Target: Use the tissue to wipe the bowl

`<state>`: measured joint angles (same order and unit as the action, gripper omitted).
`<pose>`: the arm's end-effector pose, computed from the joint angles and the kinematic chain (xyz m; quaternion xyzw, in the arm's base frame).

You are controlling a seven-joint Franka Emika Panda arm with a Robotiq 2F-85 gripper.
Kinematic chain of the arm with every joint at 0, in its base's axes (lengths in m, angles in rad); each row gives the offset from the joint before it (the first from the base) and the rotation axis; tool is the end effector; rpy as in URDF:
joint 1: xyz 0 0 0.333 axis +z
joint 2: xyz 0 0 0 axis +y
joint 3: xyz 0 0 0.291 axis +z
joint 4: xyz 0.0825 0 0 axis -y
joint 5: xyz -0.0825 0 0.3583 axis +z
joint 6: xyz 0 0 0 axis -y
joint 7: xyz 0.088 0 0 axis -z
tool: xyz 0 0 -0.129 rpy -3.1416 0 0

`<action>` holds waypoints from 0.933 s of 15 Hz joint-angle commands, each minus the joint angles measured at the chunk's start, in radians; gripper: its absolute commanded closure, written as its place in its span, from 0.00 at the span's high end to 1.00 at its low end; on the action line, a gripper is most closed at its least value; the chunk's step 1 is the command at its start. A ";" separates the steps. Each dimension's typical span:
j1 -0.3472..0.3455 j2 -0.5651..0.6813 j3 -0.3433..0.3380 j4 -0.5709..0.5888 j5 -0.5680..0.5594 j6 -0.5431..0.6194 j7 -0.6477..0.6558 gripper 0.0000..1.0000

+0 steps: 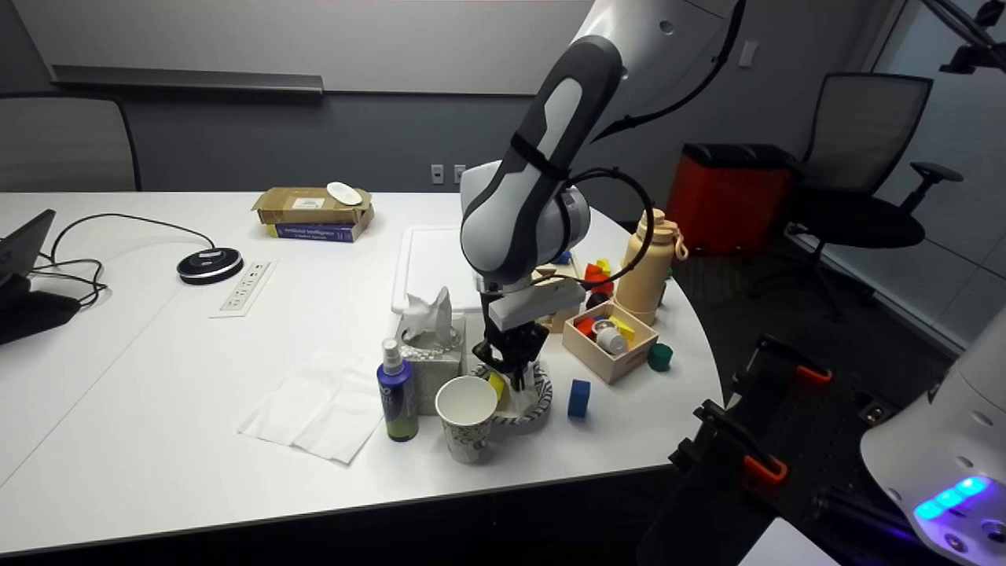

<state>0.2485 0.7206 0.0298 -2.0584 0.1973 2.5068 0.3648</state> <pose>0.4881 0.1426 0.0438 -0.9804 0.1313 0.1467 0.0115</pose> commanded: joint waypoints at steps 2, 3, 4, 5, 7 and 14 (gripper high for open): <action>-0.002 -0.095 0.009 -0.038 -0.014 -0.139 0.027 0.00; 0.002 -0.124 0.001 -0.047 -0.020 -0.171 0.040 0.00; 0.007 -0.160 -0.007 -0.060 -0.028 -0.200 0.055 0.00; 0.013 -0.188 -0.017 -0.065 -0.038 -0.230 0.074 0.00; 0.017 -0.267 -0.022 -0.080 -0.066 -0.312 0.114 0.00; 0.026 -0.510 0.038 -0.037 -0.092 -0.553 0.258 0.00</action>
<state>0.2598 0.3231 0.0410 -2.0837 0.1205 2.0240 0.5458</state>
